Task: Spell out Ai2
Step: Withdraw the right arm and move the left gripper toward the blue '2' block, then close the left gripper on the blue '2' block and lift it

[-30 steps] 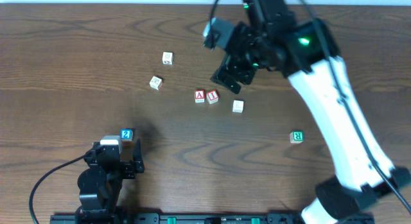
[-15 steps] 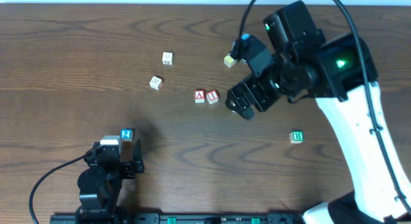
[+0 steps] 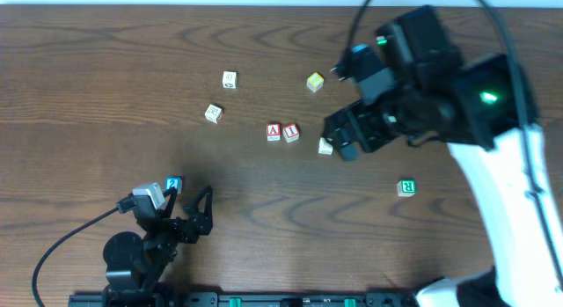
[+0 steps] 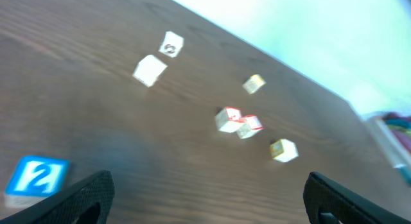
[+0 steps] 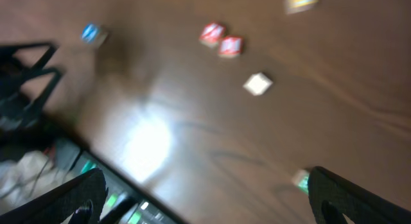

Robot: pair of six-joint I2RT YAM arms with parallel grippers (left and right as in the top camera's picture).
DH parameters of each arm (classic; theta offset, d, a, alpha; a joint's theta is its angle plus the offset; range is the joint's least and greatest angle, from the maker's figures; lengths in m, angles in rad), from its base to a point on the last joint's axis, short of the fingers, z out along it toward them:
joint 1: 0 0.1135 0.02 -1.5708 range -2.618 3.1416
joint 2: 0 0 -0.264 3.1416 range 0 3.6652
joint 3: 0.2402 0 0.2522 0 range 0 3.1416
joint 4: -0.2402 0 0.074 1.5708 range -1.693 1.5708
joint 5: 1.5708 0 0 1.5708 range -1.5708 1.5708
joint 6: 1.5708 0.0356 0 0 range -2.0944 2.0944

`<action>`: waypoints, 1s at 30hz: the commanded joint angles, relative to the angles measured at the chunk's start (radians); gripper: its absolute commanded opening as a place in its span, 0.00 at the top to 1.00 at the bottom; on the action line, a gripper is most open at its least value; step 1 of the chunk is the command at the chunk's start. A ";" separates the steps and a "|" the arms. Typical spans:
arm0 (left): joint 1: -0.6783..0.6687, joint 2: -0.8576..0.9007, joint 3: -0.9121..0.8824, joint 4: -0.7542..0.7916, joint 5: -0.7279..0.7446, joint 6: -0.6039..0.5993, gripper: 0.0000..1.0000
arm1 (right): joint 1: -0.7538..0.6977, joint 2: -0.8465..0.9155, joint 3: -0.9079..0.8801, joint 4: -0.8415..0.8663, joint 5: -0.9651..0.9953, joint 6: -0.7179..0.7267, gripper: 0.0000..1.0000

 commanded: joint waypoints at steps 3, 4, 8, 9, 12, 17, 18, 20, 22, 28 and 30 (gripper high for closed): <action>0.001 0.104 0.070 -0.059 -0.043 0.029 0.04 | -0.085 -0.214 -0.008 0.006 0.132 0.068 0.01; 0.001 0.146 0.100 -0.079 -0.067 0.048 0.04 | -0.095 -0.248 -0.022 0.011 0.134 0.070 0.01; 0.001 0.460 0.338 -0.212 -0.226 0.111 0.04 | -0.106 -0.399 -0.163 0.052 0.181 0.097 0.01; 0.001 0.541 0.398 -0.256 -0.273 0.129 0.04 | -0.106 -0.426 -0.200 0.067 0.198 0.101 0.01; 0.001 0.798 0.581 -0.387 -0.382 0.153 0.04 | -0.106 -0.513 -0.311 0.116 0.256 0.112 0.01; 0.001 1.203 0.828 -0.592 -0.388 0.348 0.05 | -0.106 -0.586 -0.367 0.126 0.292 0.119 0.01; 0.001 1.265 0.861 -0.631 -0.388 0.370 0.05 | -0.106 -0.593 -0.369 0.126 0.295 0.119 0.01; 0.000 1.373 0.911 -0.703 -0.377 0.398 0.05 | -0.106 -0.601 -0.371 0.126 0.306 0.119 0.01; 0.001 1.460 0.934 -0.739 -0.377 0.402 0.05 | -0.106 -0.603 -0.371 0.126 0.306 0.119 0.01; 0.000 1.579 0.934 -0.674 -0.350 0.402 0.05 | -0.106 -0.602 -0.381 0.126 0.307 0.119 0.01; 0.000 1.596 0.933 -0.637 -0.349 0.402 0.05 | -0.106 -0.602 -0.382 0.126 0.307 0.119 0.01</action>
